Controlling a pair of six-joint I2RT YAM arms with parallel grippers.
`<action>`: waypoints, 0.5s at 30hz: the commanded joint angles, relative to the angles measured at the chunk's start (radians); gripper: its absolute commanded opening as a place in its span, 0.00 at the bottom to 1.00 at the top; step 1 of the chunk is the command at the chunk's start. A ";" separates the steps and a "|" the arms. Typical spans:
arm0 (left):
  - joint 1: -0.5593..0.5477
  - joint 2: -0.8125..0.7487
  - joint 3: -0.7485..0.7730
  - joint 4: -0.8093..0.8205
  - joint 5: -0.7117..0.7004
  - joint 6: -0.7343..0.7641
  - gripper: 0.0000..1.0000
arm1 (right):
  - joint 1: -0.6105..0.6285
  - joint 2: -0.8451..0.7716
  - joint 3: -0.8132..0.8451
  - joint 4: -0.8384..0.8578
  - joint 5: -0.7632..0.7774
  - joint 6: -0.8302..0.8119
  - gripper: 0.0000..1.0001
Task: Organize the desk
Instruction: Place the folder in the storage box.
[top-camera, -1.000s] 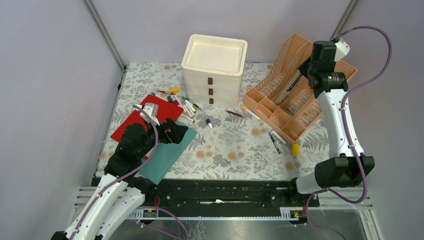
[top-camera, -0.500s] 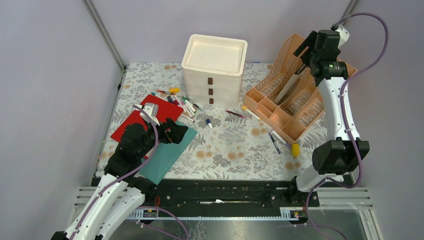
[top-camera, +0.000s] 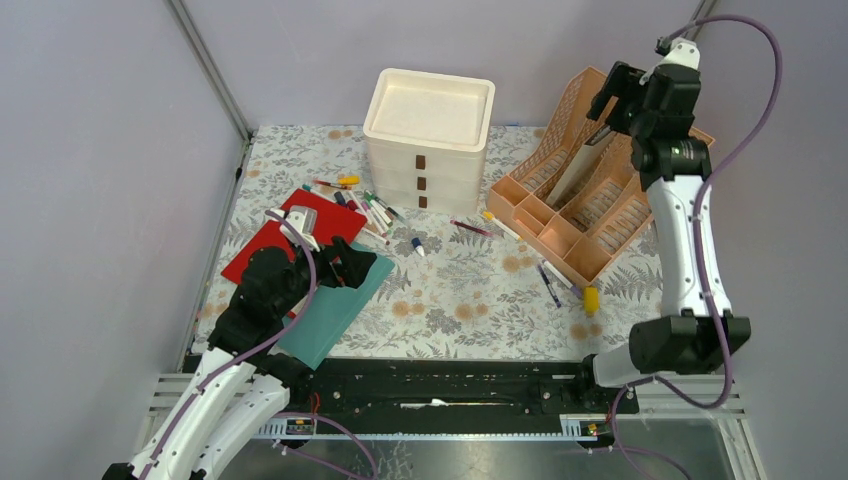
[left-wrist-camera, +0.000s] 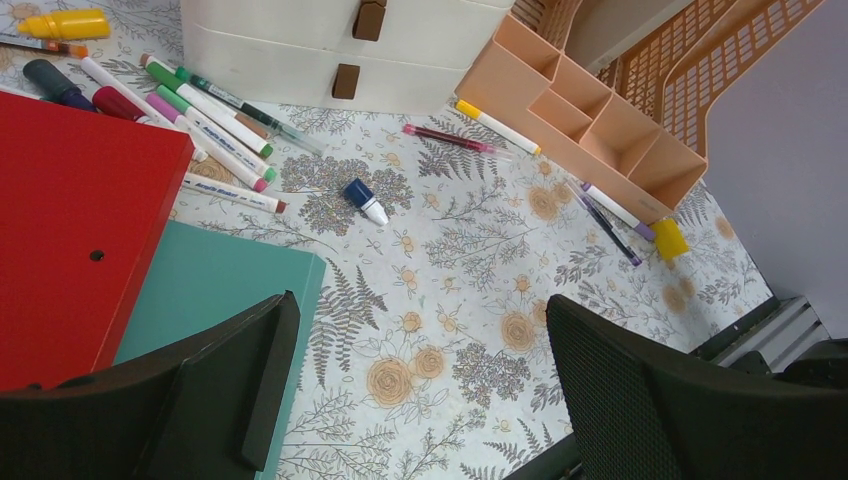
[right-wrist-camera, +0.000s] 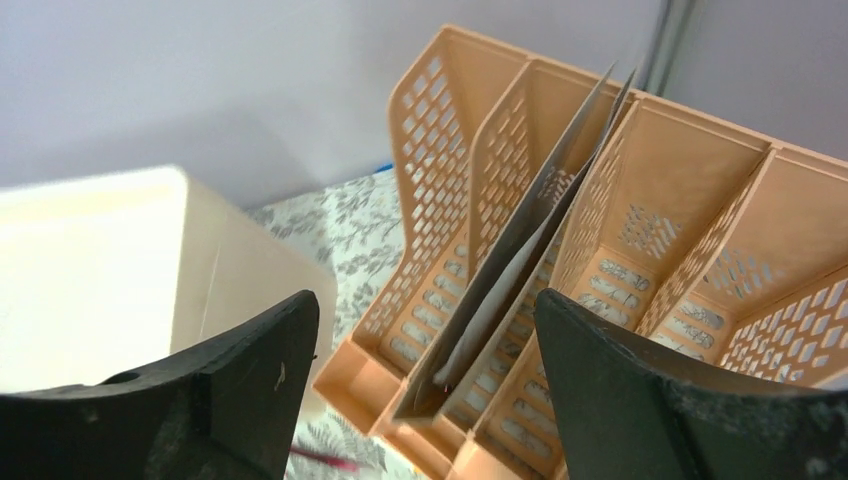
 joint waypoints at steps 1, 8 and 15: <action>0.006 -0.008 0.031 0.046 0.041 0.010 0.99 | -0.003 -0.178 -0.110 0.071 -0.245 -0.173 0.85; 0.008 -0.024 0.012 0.074 0.078 0.023 0.99 | -0.003 -0.418 -0.359 0.085 -0.638 -0.309 0.99; 0.016 0.005 0.008 0.075 0.059 0.021 0.99 | -0.003 -0.569 -0.582 0.115 -0.939 -0.240 1.00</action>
